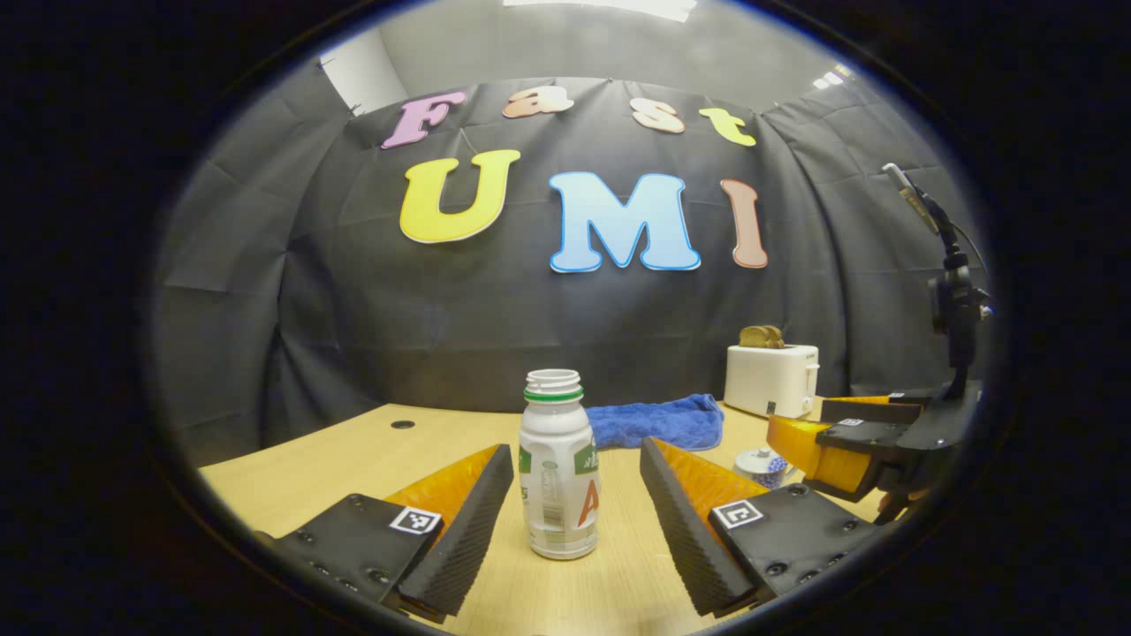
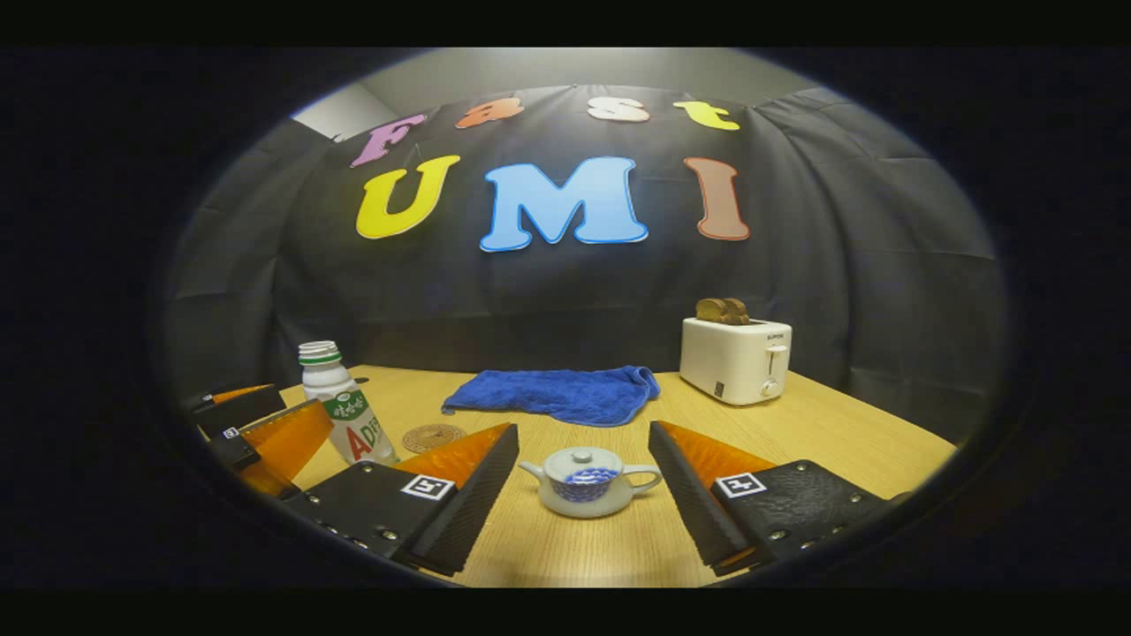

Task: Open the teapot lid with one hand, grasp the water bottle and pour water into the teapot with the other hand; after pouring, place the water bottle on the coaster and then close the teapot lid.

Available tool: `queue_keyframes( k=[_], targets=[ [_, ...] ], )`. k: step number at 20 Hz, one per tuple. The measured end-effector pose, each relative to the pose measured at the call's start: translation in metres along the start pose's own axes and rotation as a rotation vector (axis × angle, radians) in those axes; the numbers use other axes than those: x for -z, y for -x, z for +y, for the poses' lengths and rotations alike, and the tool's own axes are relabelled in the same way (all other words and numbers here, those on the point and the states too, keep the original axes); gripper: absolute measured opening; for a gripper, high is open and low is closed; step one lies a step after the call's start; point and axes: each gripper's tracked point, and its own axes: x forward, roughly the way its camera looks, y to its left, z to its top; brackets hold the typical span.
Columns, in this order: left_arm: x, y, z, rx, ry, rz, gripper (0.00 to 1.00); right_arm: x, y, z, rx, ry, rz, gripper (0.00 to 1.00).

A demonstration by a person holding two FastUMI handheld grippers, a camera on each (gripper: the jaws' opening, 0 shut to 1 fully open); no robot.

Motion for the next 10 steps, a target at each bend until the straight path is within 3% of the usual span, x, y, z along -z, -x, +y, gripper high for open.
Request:
queue_keyframes(
  k=[7,9,10],
  targets=[
    [0.003,-0.006,0.003,0.001,-0.003,-0.003,1.0,0.01,-0.024,0.002,0.003,0.01,0.05,0.91],
    [0.003,-0.006,0.003,0.004,0.004,-0.001,1.0,0.018,-0.032,0.001,0.004,0.001,0.083,0.87],
    [0.003,-0.006,0.003,0.005,0.009,0.001,1.0,0.021,-0.035,0.003,-0.005,-0.006,0.096,0.74]
  ],
)
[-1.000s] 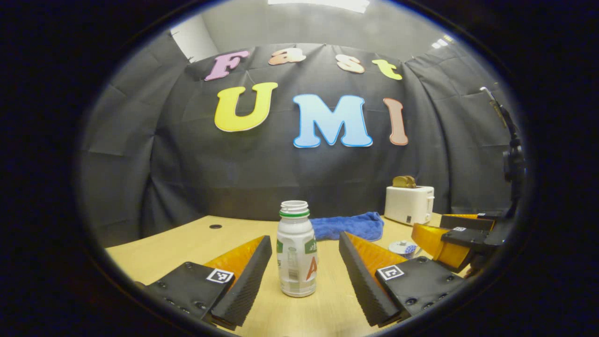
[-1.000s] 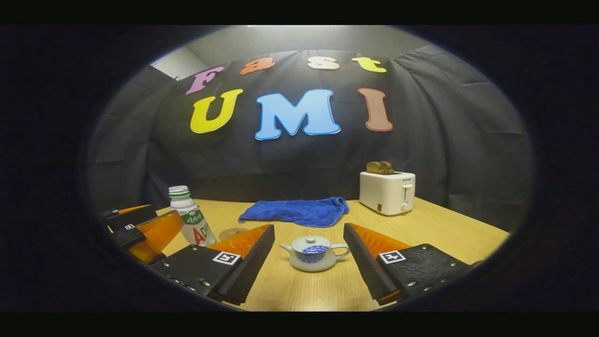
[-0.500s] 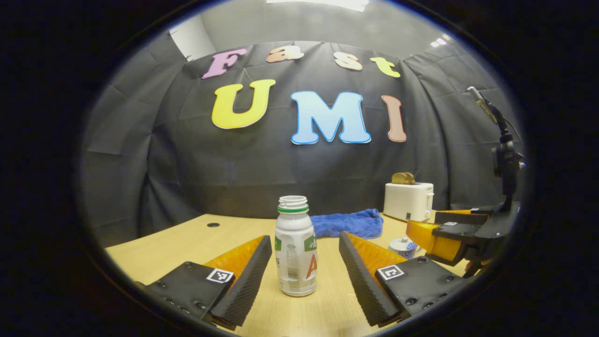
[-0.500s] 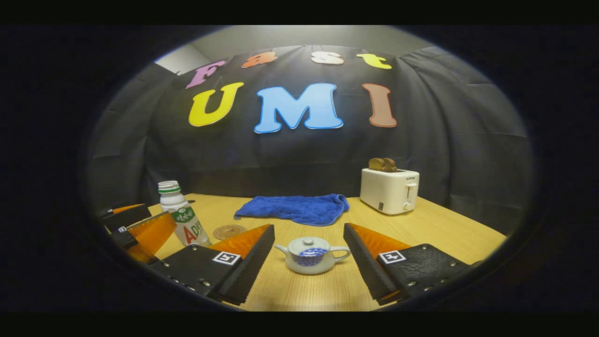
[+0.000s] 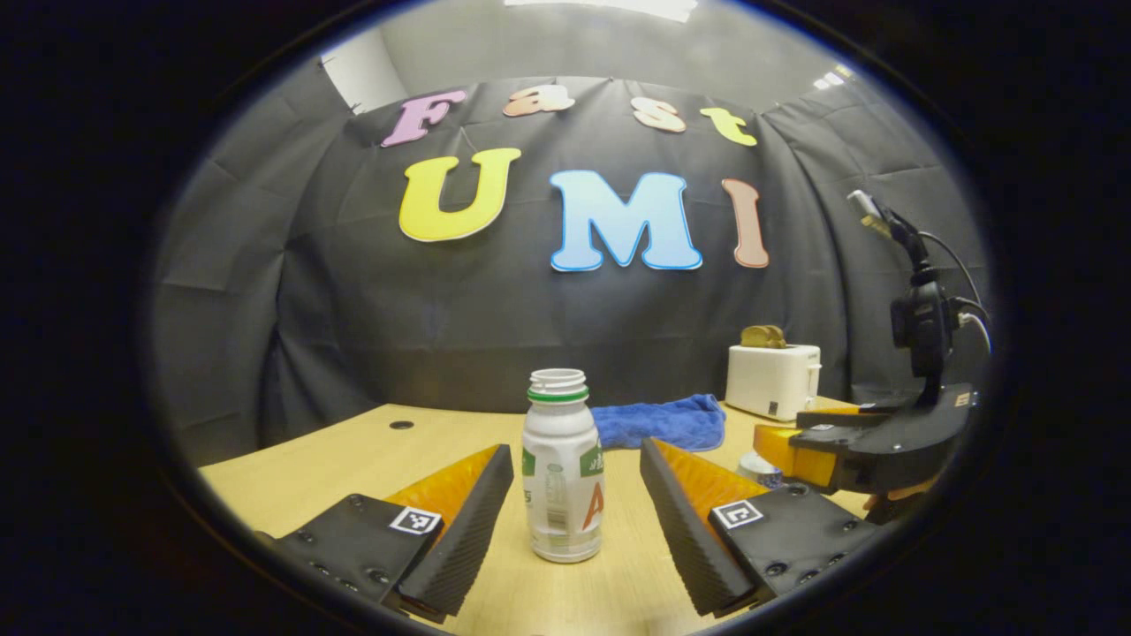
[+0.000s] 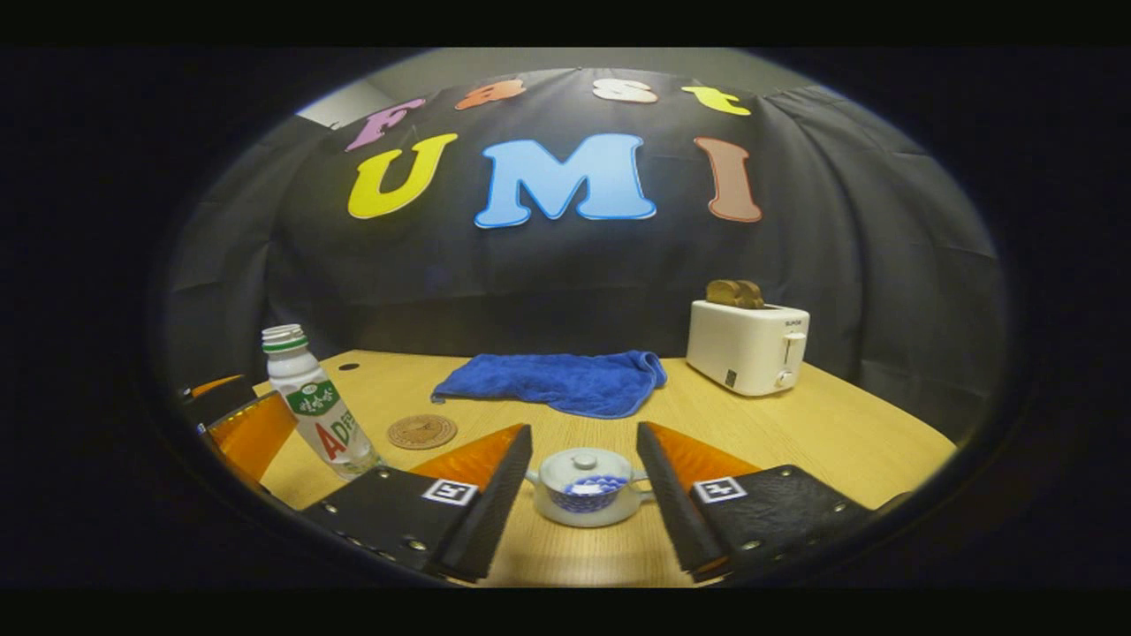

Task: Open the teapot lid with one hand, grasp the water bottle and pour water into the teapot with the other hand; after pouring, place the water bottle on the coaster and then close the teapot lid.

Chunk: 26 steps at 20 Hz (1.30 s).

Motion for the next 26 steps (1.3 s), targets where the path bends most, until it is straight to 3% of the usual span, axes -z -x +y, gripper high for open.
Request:
queue_keyframes(
  k=[1,4,5,6,9,10,16,17,18,19,21,26],
  targets=[
    [0.002,-0.001,0.0,0.002,0.006,0.002,1.0,0.002,-0.002,0.002,-0.006,-0.006,0.01,0.66],
    [0.005,-0.004,-0.001,0.011,0.026,0.01,1.0,0.005,-0.007,-0.002,0.008,0.01,0.023,0.6],
    [0.007,-0.004,-0.001,0.014,0.034,0.012,1.0,0.002,-0.009,-0.002,0.007,0.012,0.023,0.27],
    [0.006,-0.004,0.0,0.016,0.04,0.014,1.0,0.005,-0.01,-0.002,0.009,0.019,0.023,0.35],
    [0.008,-0.005,0.001,0.016,0.047,0.016,1.0,0.008,-0.012,-0.002,0.012,0.033,0.031,0.35],
    [0.008,-0.006,0.001,0.017,0.049,0.015,0.96,0.011,-0.014,-0.001,0.009,0.035,0.039,0.35],
    [0.007,-0.007,0.0,0.026,0.067,0.013,1.0,0.016,-0.017,0.0,0.003,0.059,0.053,0.35],
    [0.008,-0.005,0.0,0.027,0.069,0.012,1.0,0.019,-0.02,-0.004,0.021,0.056,0.052,0.24],
    [0.007,-0.005,0.0,0.029,0.07,0.013,1.0,0.009,-0.019,-0.003,0.018,0.027,0.047,0.47],
    [0.008,-0.006,0.0,0.029,0.069,0.014,1.0,0.012,-0.019,-0.005,0.016,0.015,0.04,0.12],
    [0.007,-0.006,0.001,0.026,0.065,0.013,1.0,0.015,-0.021,-0.003,0.014,0.031,0.043,0.0],
    [0.01,-0.006,0.001,0.018,0.056,0.03,1.0,0.014,-0.021,-0.003,-0.004,0.03,0.042,0.08]
  ],
)
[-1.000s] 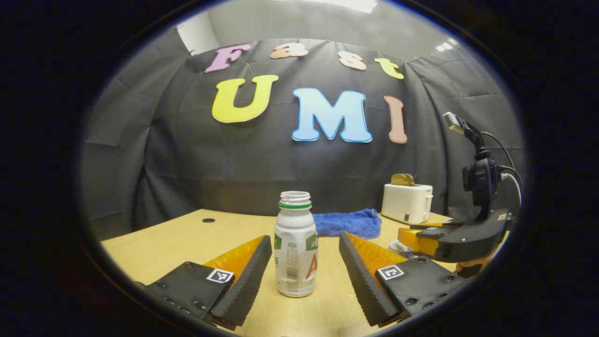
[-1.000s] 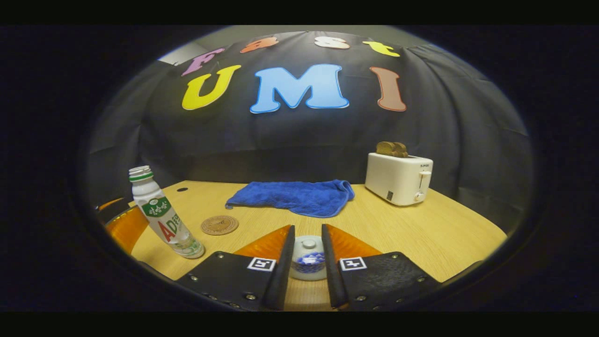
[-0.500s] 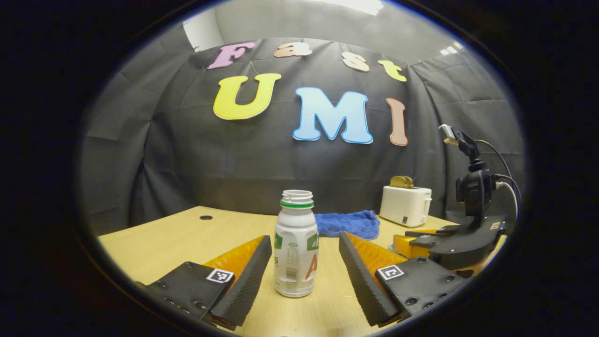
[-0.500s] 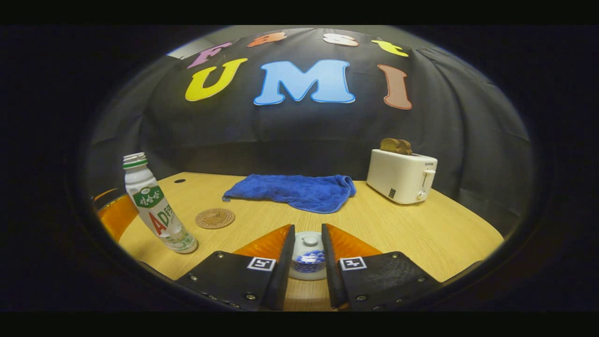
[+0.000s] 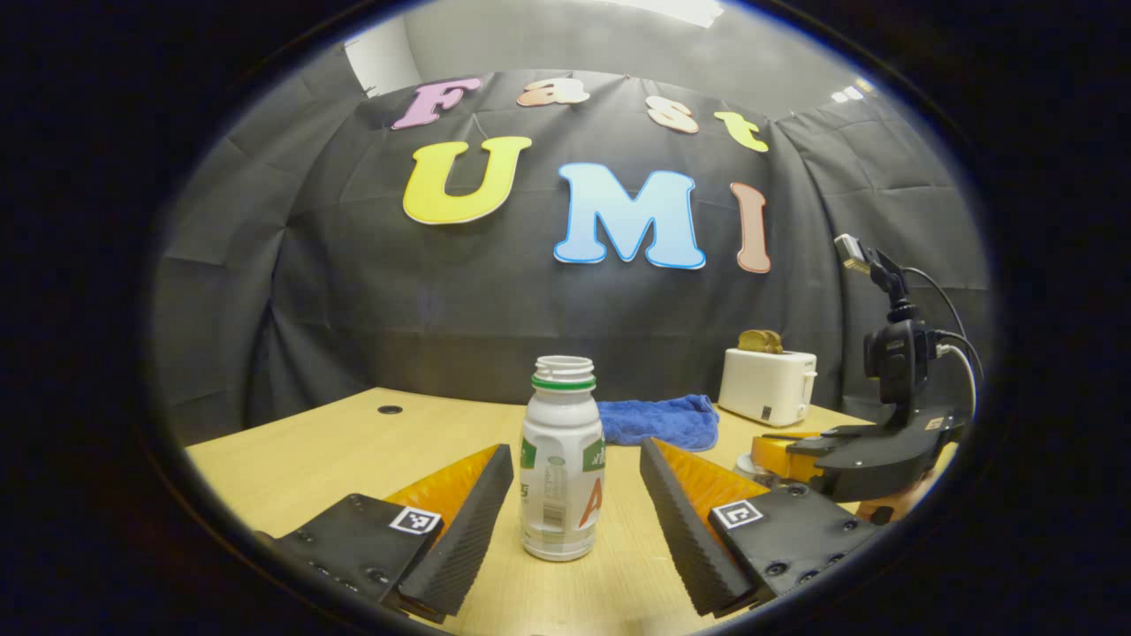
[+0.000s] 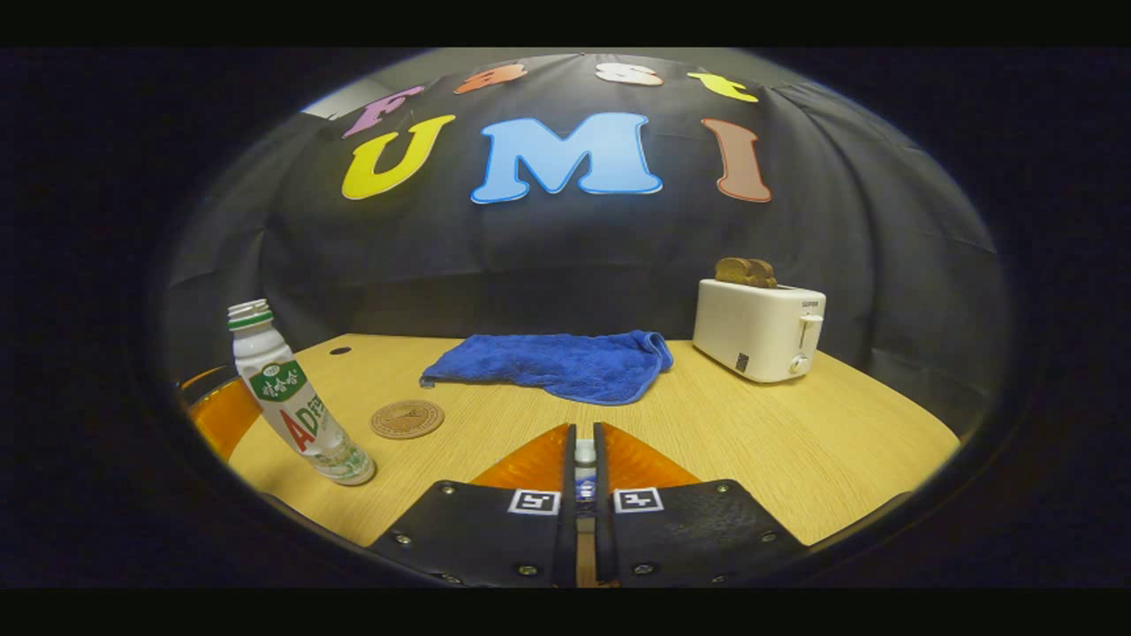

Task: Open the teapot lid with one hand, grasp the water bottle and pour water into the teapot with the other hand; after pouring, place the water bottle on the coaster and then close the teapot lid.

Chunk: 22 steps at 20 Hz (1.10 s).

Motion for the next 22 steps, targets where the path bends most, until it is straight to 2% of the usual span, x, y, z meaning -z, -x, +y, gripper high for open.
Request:
queue_keyframes(
  k=[4,5,6,7,8,17,22],
  targets=[
    [0.002,0.0,0.002,-0.012,-0.019,0.012,1.0,-0.001,0.001,-0.001,-0.01,-0.03,-0.009,0.08],
    [0.004,0.0,0.003,-0.016,-0.028,0.018,0.96,-0.004,0.001,-0.002,-0.013,-0.04,-0.014,0.08],
    [0.005,0.0,0.004,-0.022,-0.039,0.026,0.96,-0.006,0.003,-0.002,-0.015,-0.05,-0.023,0.08],
    [0.007,0.0,0.006,-0.031,-0.049,0.033,0.87,-0.01,0.005,-0.002,-0.018,-0.055,-0.03,0.08],
    [0.008,-0.001,0.007,-0.038,-0.059,0.042,1.0,-0.013,0.006,-0.003,-0.019,-0.058,-0.04,0.08],
    [0.028,-0.026,0.011,-0.053,-0.109,0.101,1.0,-0.064,0.037,-0.035,0.032,-0.055,-0.19,0.08],
    [0.039,-0.043,0.009,-0.063,-0.133,0.141,1.0,-0.074,0.052,-0.061,0.056,-0.095,-0.22,0.08]
  ],
)
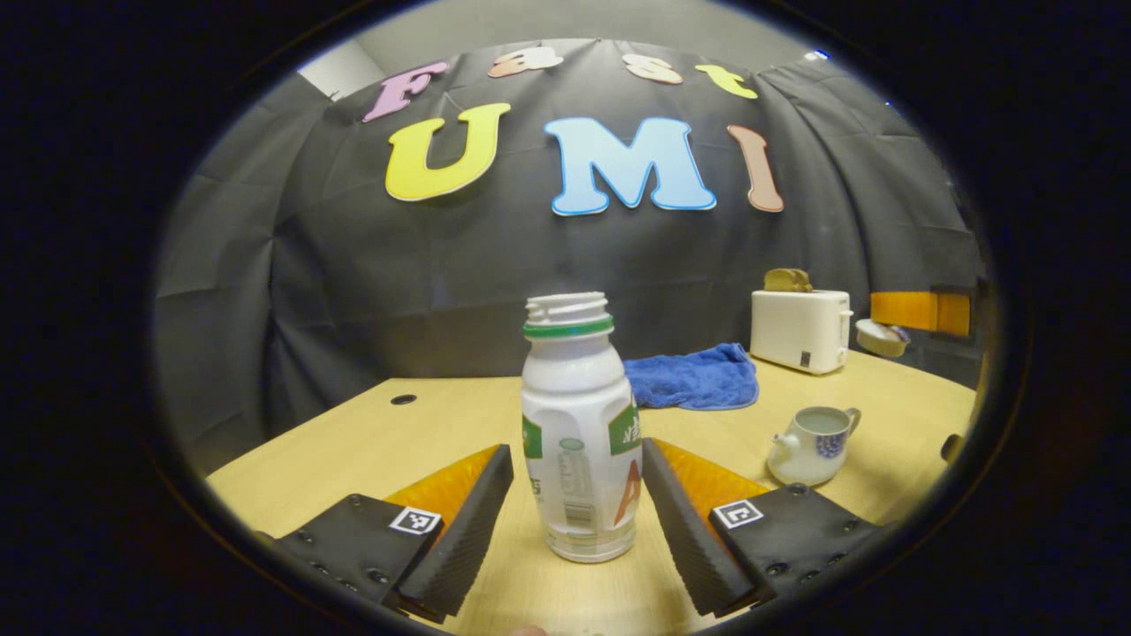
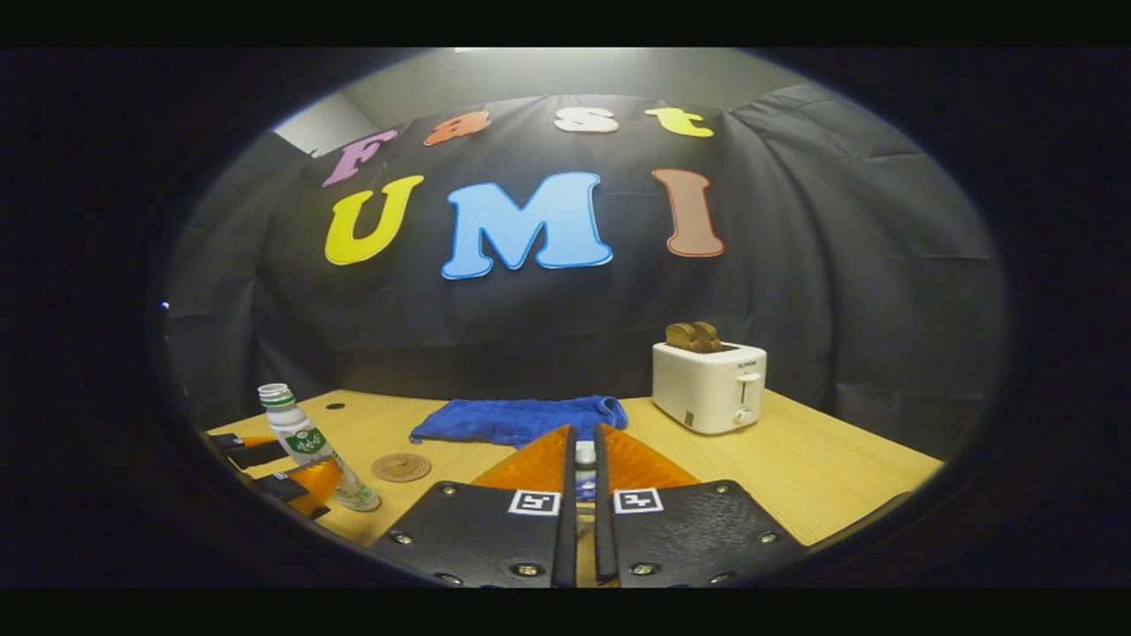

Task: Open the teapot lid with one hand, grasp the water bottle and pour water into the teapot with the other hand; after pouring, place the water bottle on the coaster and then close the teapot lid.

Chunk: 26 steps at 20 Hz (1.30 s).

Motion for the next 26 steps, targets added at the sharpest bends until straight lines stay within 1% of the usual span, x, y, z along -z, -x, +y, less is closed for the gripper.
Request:
queue_keyframes(
  k=[6,7,8,9,10,13,16,17,19,23,24,25,26],
  targets=[
    [0.012,-0.016,-0.009,-0.001,-0.034,0.031,0.87,0.006,0.003,-0.02,0.014,-0.043,0.015,0.08],
    [0.011,-0.015,-0.009,-0.007,-0.033,0.028,0.88,0.007,0.004,-0.022,0.014,-0.048,0.018,0.08],
    [0.01,-0.017,-0.009,0.003,-0.026,0.029,0.89,0.009,0.004,-0.024,0.017,-0.053,0.022,0.08],
    [0.01,-0.016,-0.009,0.001,-0.017,0.03,0.83,0.011,0.004,-0.027,0.02,-0.057,0.028,0.08],
    [0.009,-0.016,-0.009,0.004,-0.01,0.031,0.86,0.012,0.004,-0.029,0.021,-0.065,0.031,0.08],
    [0.01,-0.017,-0.011,0.014,-0.021,0.033,0.76,0.016,0.006,-0.036,0.029,-0.079,0.039,0.08],
    [0.003,-0.019,-0.017,0.02,-0.128,0.033,0.77,0.02,0.006,-0.043,0.037,-0.083,0.038,0.08],
    [-0.001,-0.019,-0.018,0.027,-0.171,0.03,0.77,0.021,0.006,-0.047,0.041,-0.084,0.037,0.08],
    [-0.009,-0.02,-0.024,0.048,-0.262,0.022,0.81,0.023,0.002,-0.053,0.049,-0.084,0.037,0.08],
    [-0.02,-0.026,-0.035,0.059,-0.448,0.006,0.82,0.028,0.0,-0.072,0.076,-0.075,0.029,0.08],
    [-0.022,-0.028,-0.039,0.06,-0.486,0.005,0.82,0.029,0.0,-0.075,0.08,-0.075,0.026,0.0],
    [-0.022,-0.029,-0.041,0.061,-0.526,0.008,0.82,0.03,0.001,-0.078,0.082,-0.075,0.026,0.0],
    [-0.022,-0.031,-0.044,0.061,-0.569,0.014,0.82,0.031,0.001,-0.08,0.082,-0.076,0.024,0.08]
  ],
)
